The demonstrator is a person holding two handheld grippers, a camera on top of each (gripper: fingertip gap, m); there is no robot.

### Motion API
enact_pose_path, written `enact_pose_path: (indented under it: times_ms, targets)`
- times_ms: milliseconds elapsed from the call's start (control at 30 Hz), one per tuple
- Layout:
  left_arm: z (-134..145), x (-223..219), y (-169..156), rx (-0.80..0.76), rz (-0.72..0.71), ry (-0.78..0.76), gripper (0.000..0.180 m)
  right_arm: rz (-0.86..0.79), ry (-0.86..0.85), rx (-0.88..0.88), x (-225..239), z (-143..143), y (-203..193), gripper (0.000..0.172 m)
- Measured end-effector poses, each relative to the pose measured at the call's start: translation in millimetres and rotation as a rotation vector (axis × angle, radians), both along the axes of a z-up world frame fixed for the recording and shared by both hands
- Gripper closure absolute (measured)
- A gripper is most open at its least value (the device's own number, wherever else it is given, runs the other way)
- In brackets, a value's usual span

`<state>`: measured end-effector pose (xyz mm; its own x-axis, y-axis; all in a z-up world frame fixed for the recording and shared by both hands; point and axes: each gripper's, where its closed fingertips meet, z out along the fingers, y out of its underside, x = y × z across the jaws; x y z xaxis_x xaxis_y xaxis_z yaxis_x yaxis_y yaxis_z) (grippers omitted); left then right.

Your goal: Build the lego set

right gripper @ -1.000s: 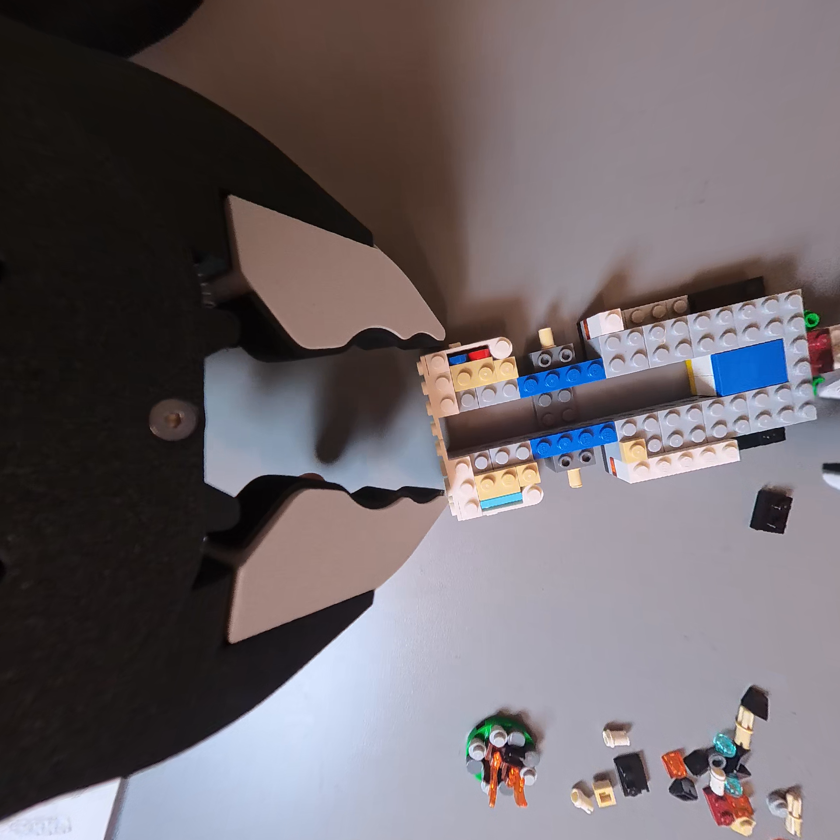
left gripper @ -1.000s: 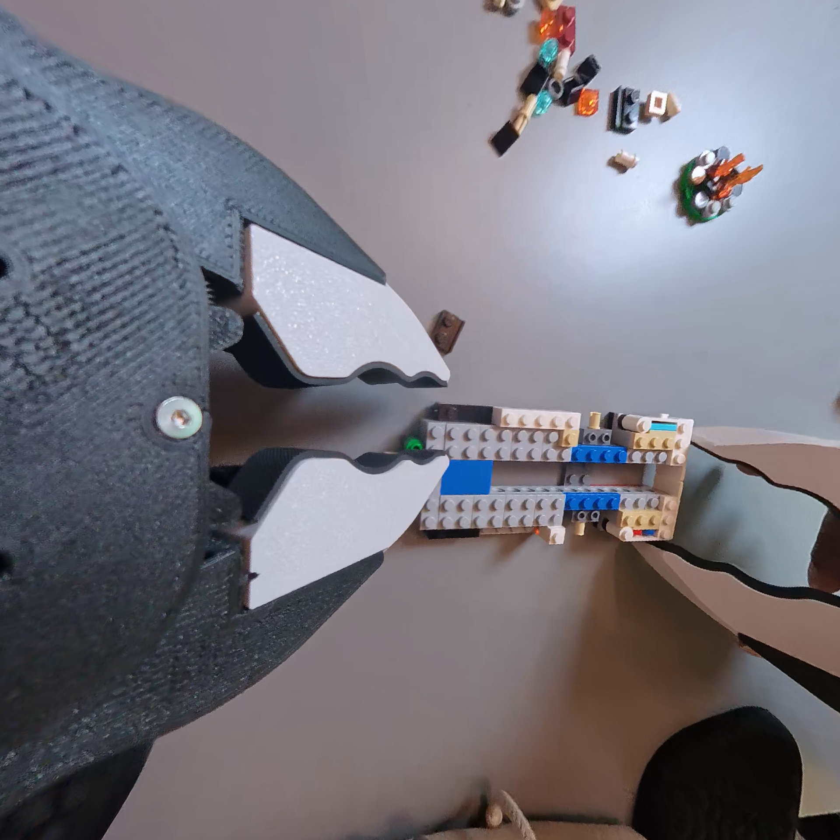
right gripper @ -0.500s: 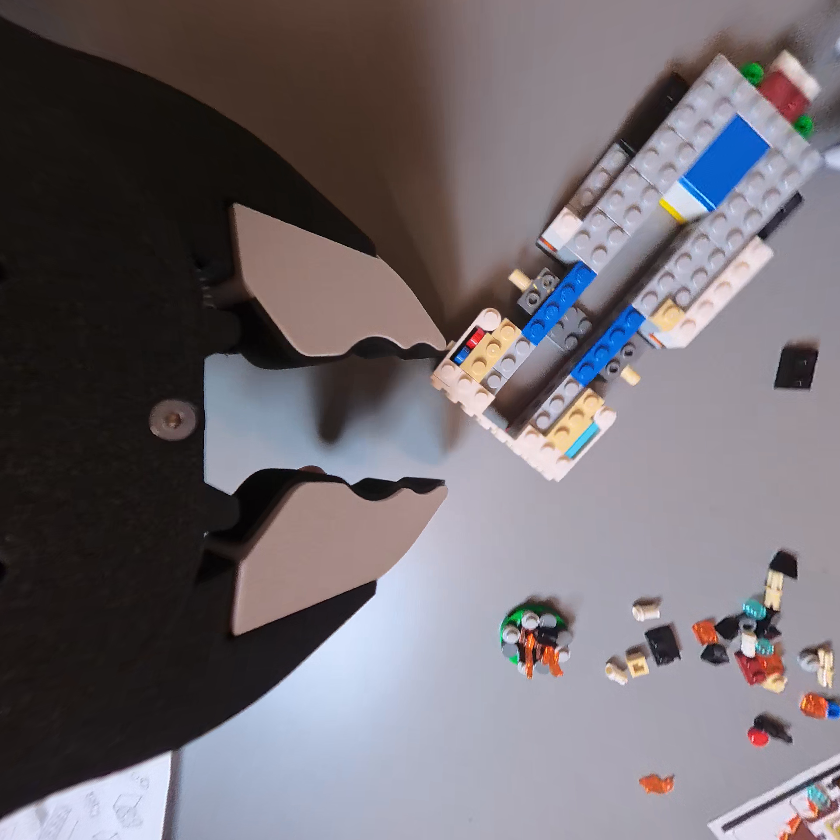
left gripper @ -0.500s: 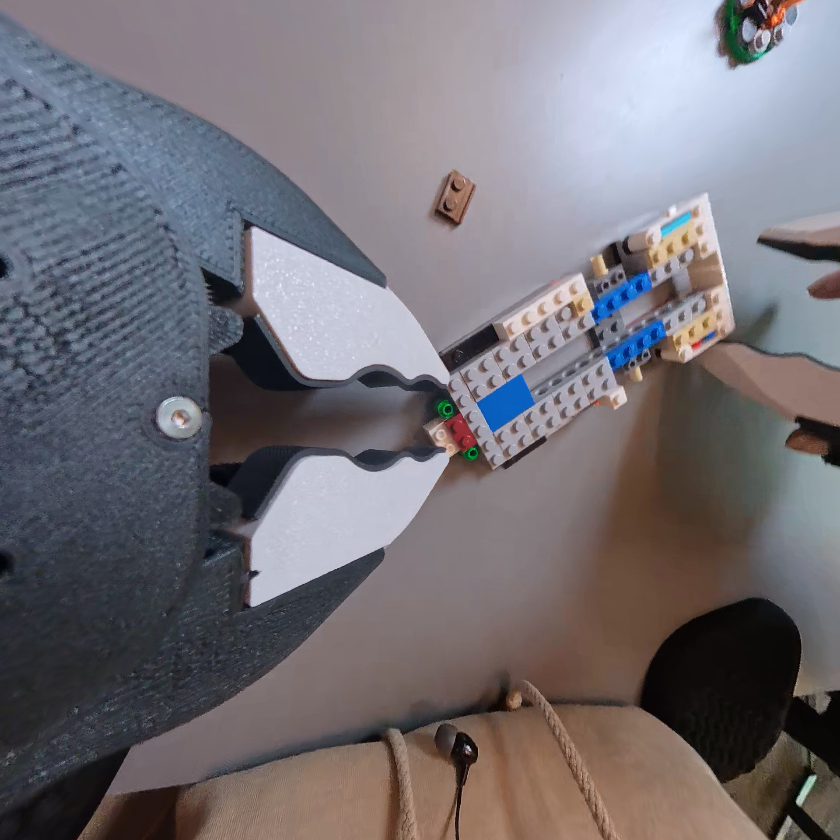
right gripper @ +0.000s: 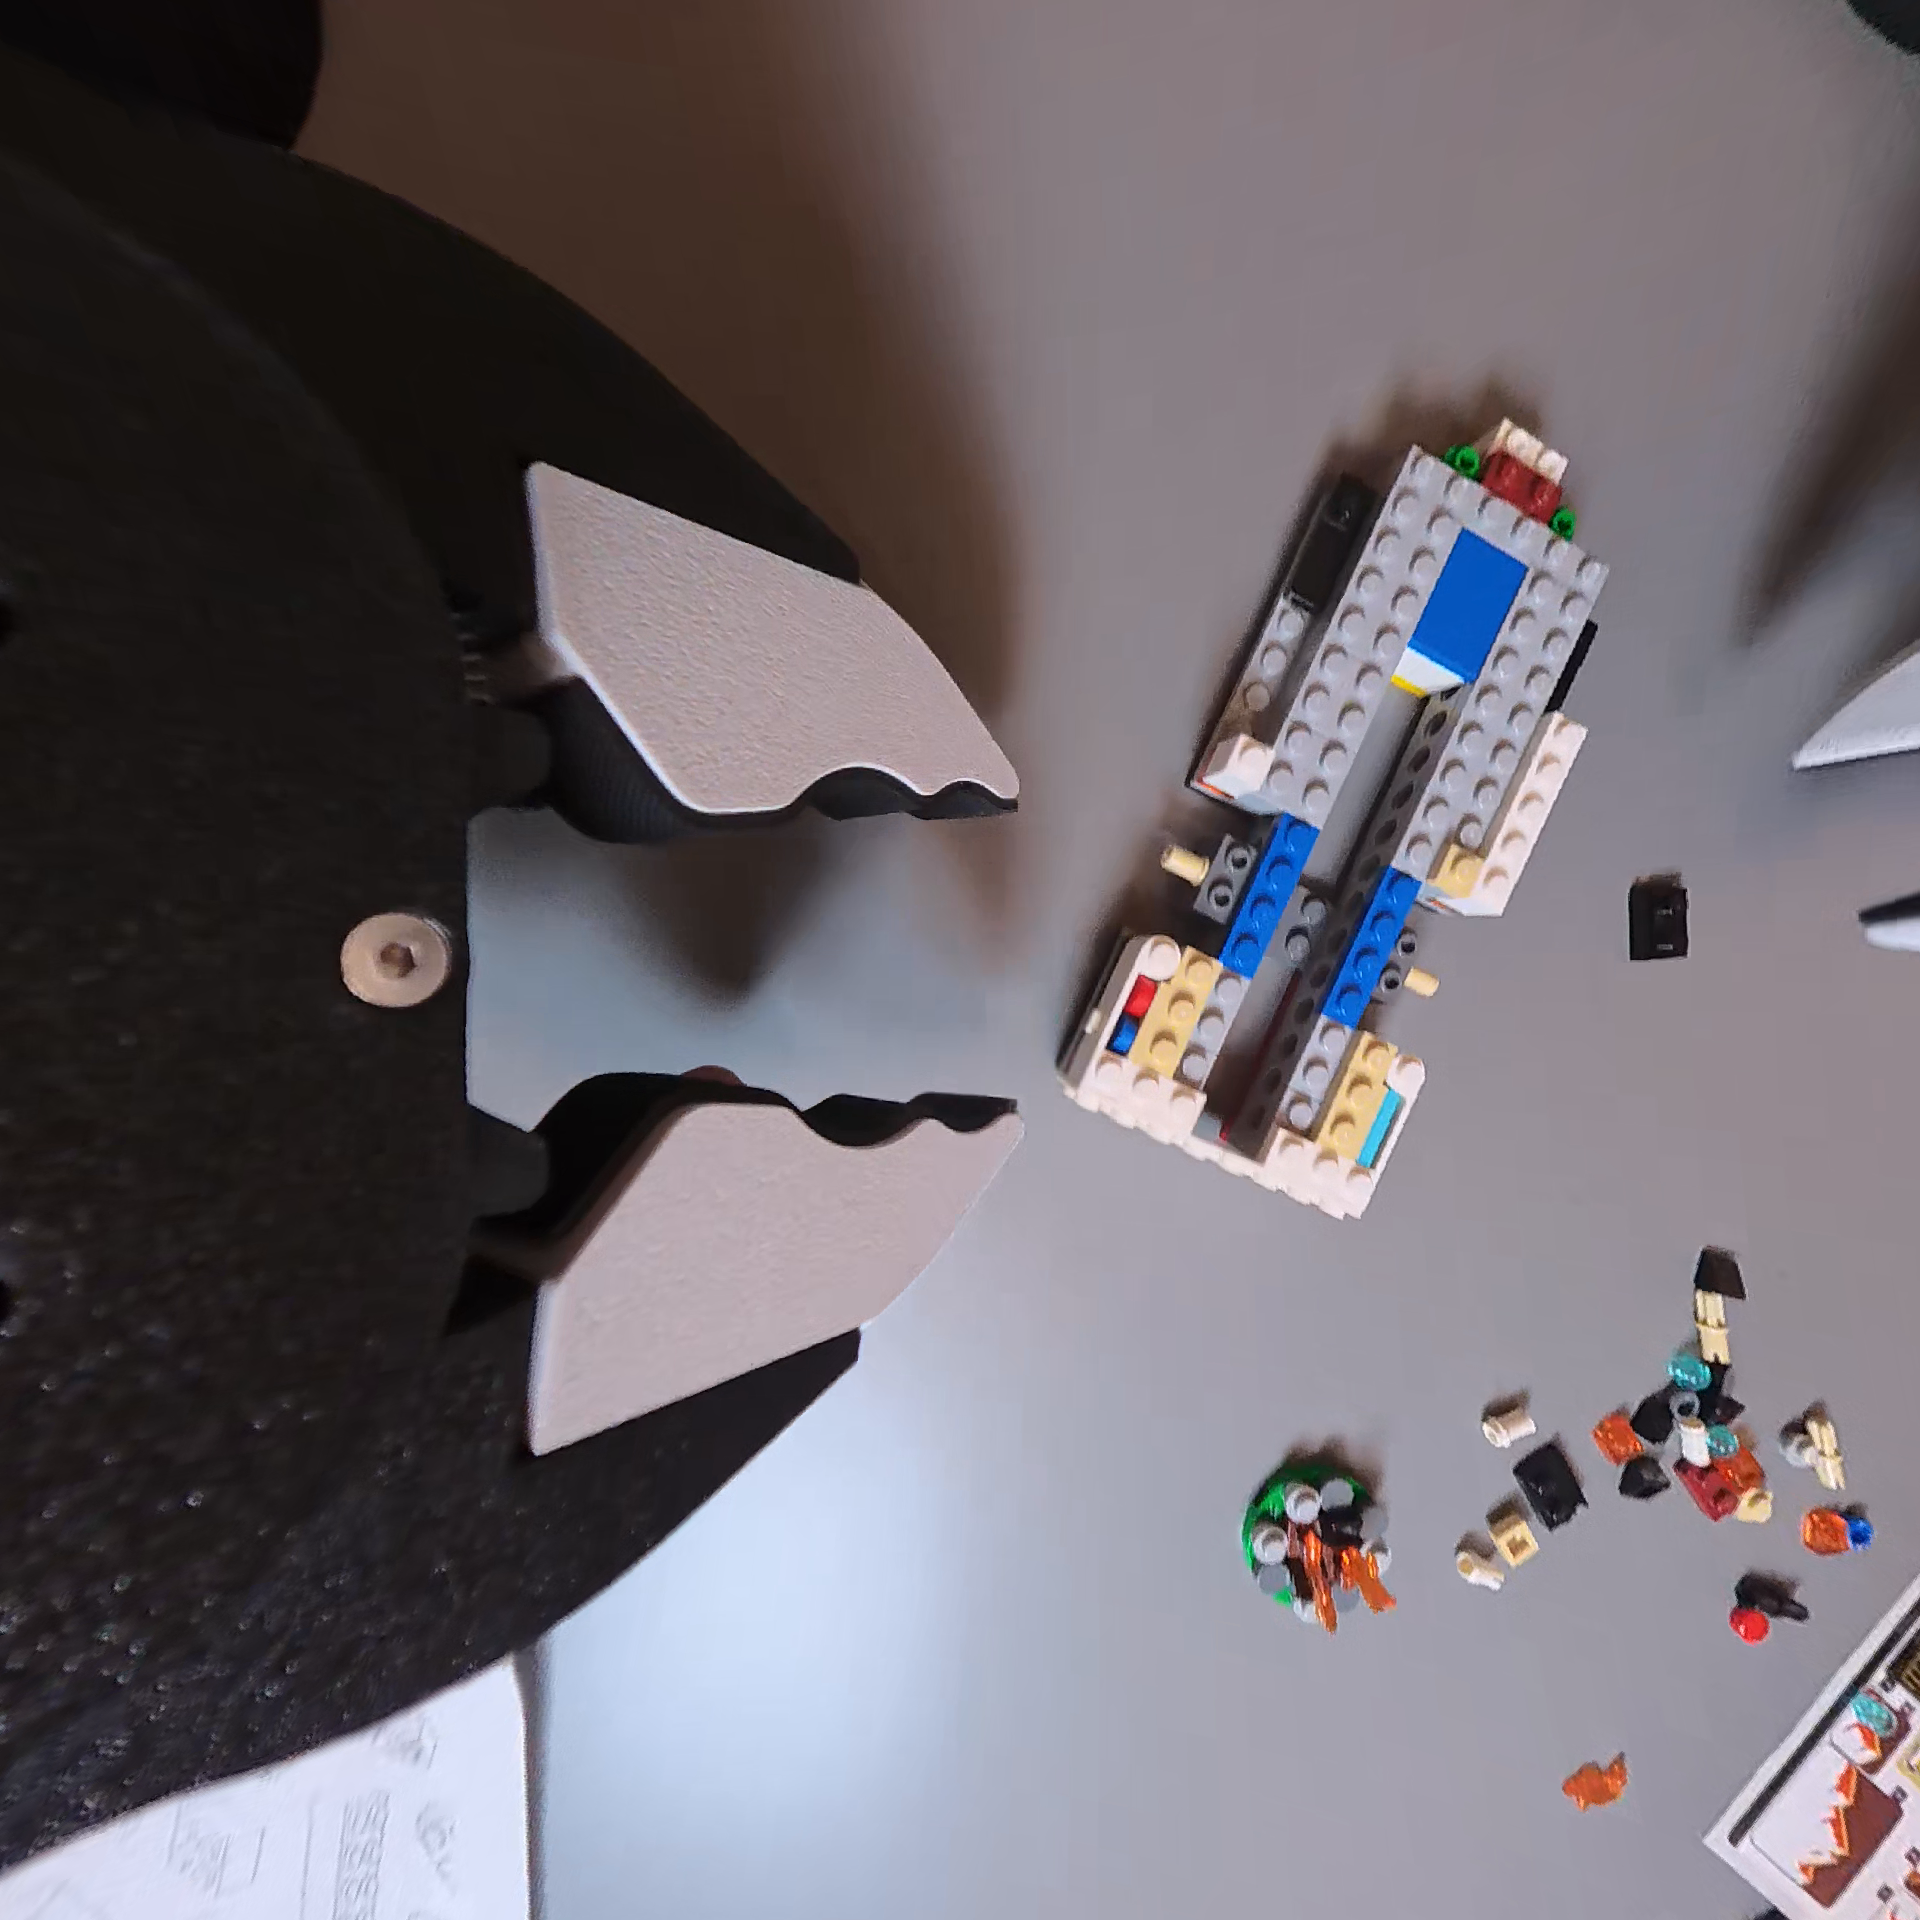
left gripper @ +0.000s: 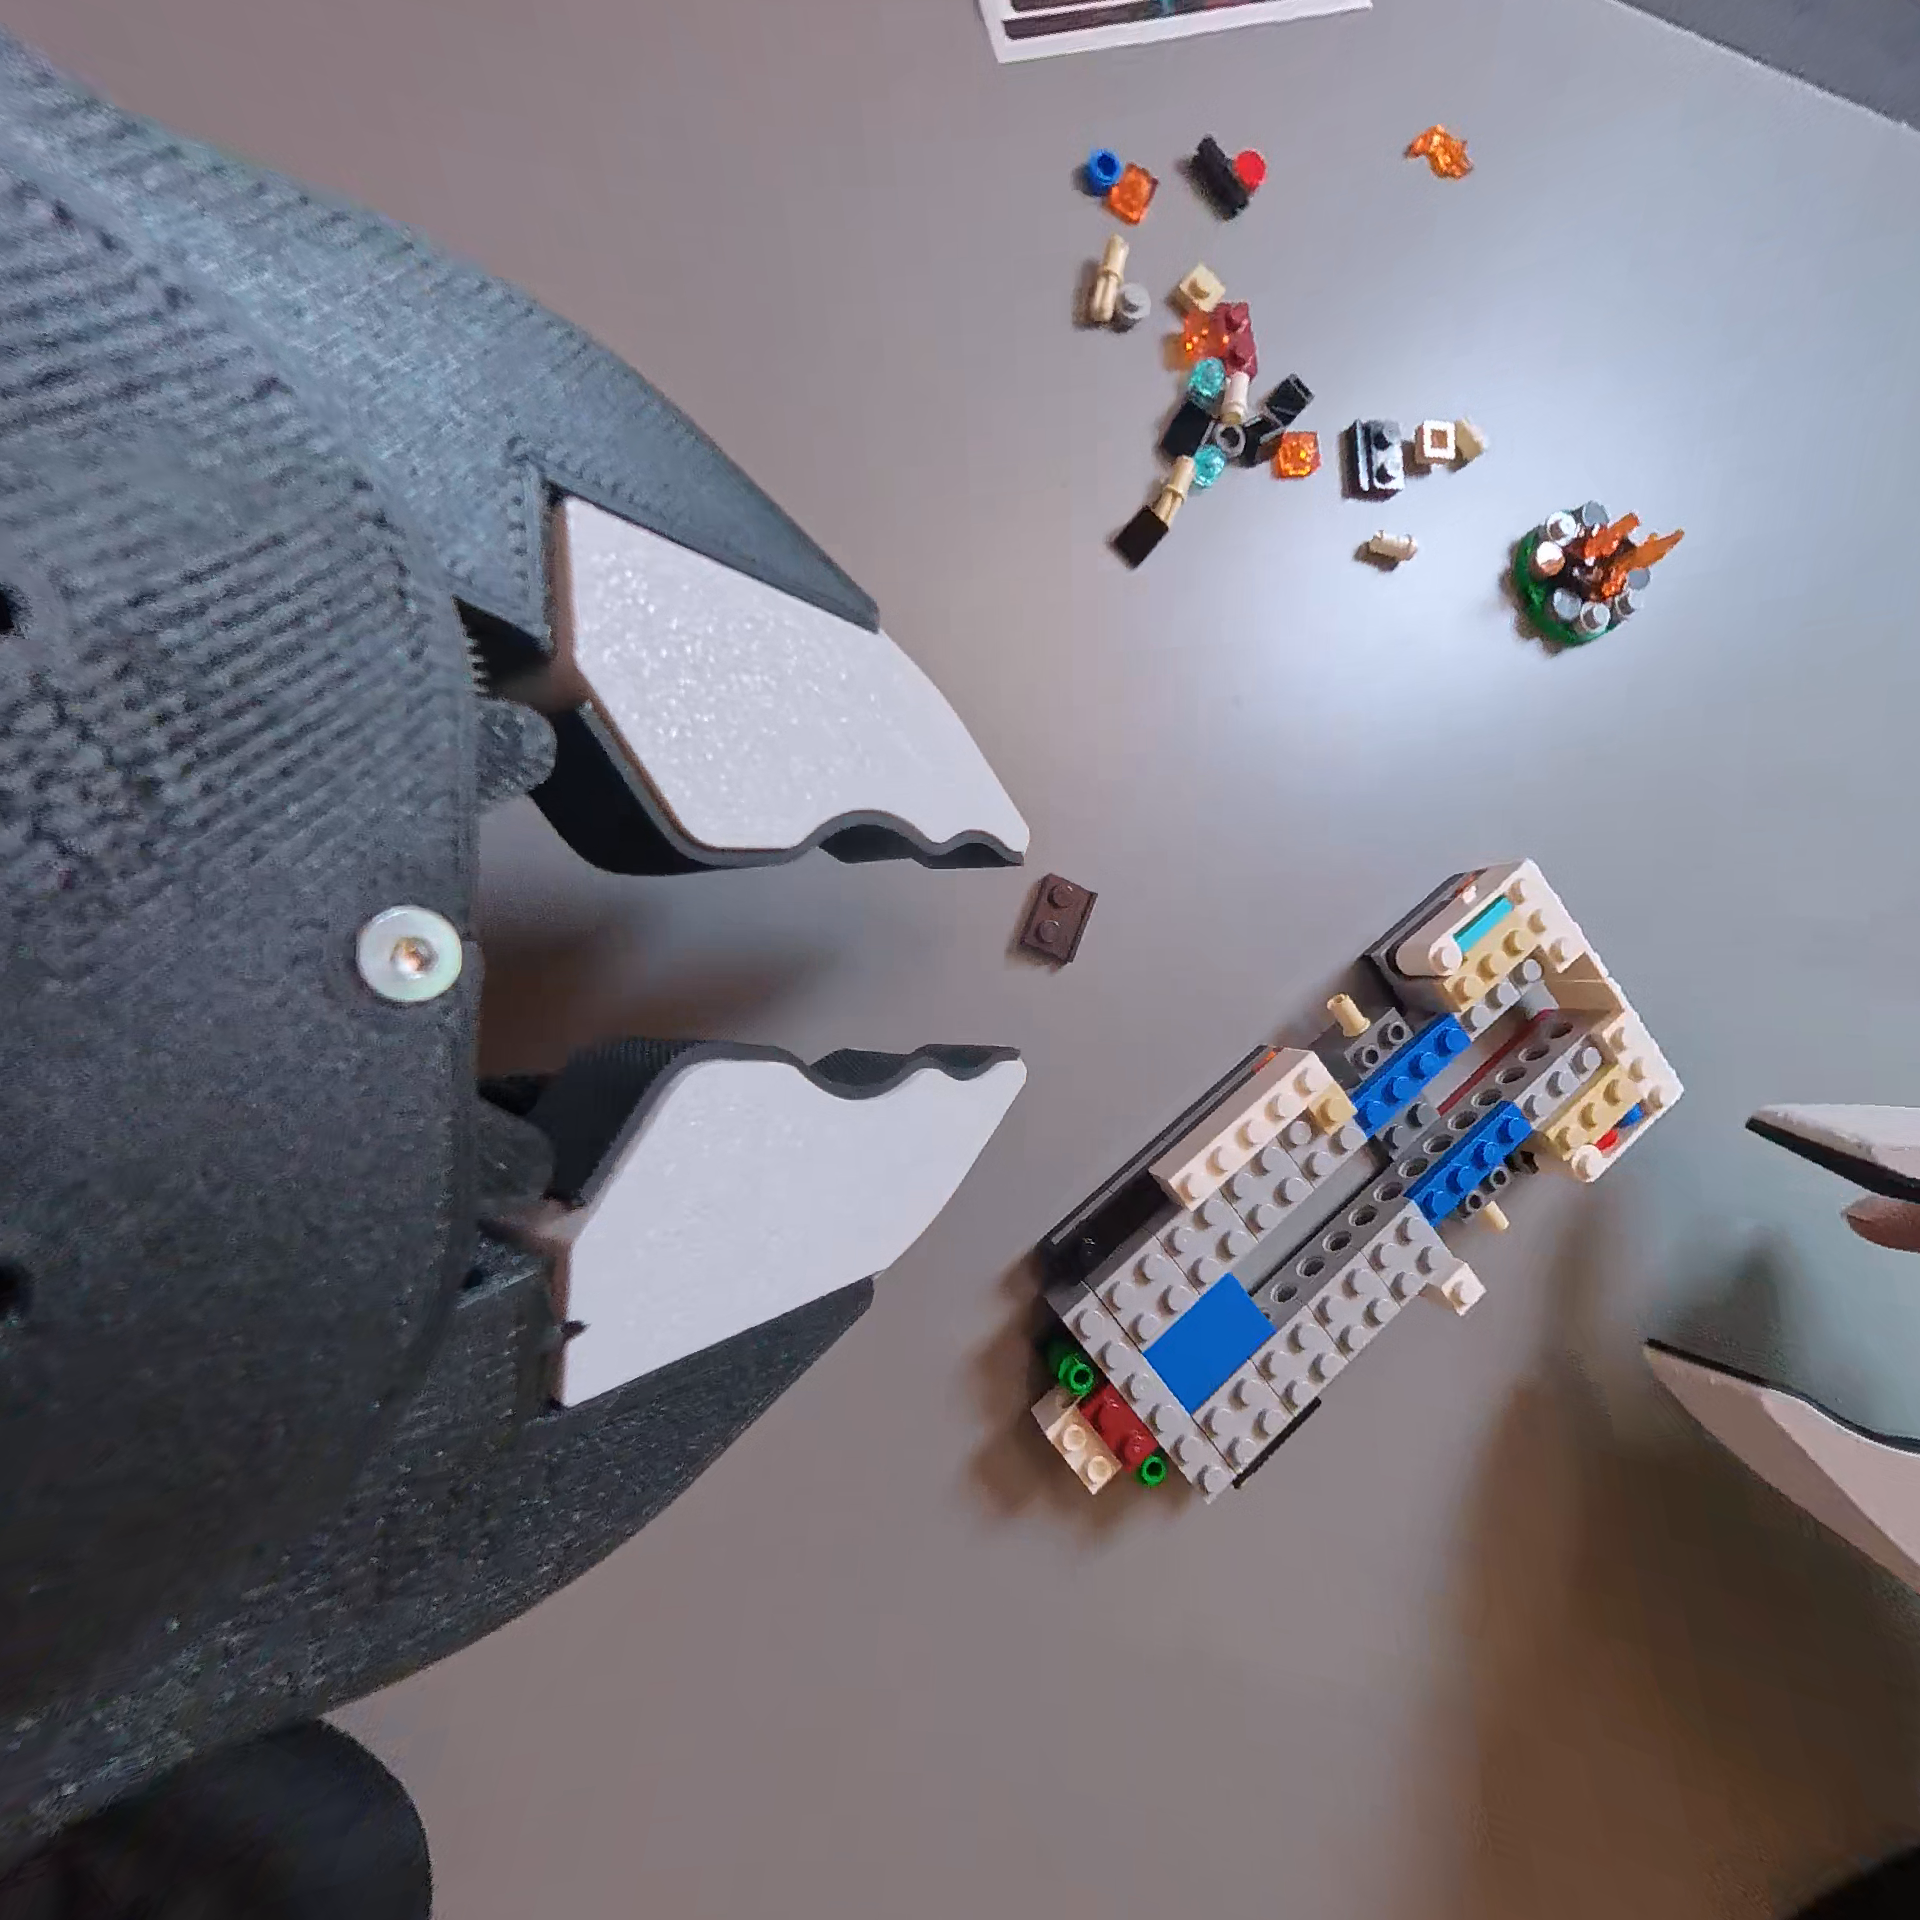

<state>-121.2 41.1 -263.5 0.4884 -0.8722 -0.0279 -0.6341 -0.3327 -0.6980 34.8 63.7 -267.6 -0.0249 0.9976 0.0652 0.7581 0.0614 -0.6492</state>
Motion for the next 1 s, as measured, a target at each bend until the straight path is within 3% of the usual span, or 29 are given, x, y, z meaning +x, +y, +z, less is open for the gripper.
enact_pose_path:
  times_ms: [233, 767, 1000]
  targets:
    - [-14.5, 16.7, -0.6, -0.028, -0.149, 0.095, 0.144, 0.023, -0.01, -0.032, -1.3, -7.6, -19.0, 0.121]
    - [-21.0, 5.6, 15.9, 0.006, -0.088, 0.139, 0.147, -0.036, -0.034, -0.006, -18.2, -12.6, 22.4, 0.123]
    - [-22.0, 9.5, 14.3, -0.027, -0.088, 0.115, 0.157, -0.033, -0.036, 0.006, -24.1, -13.1, 33.0, 0.127]
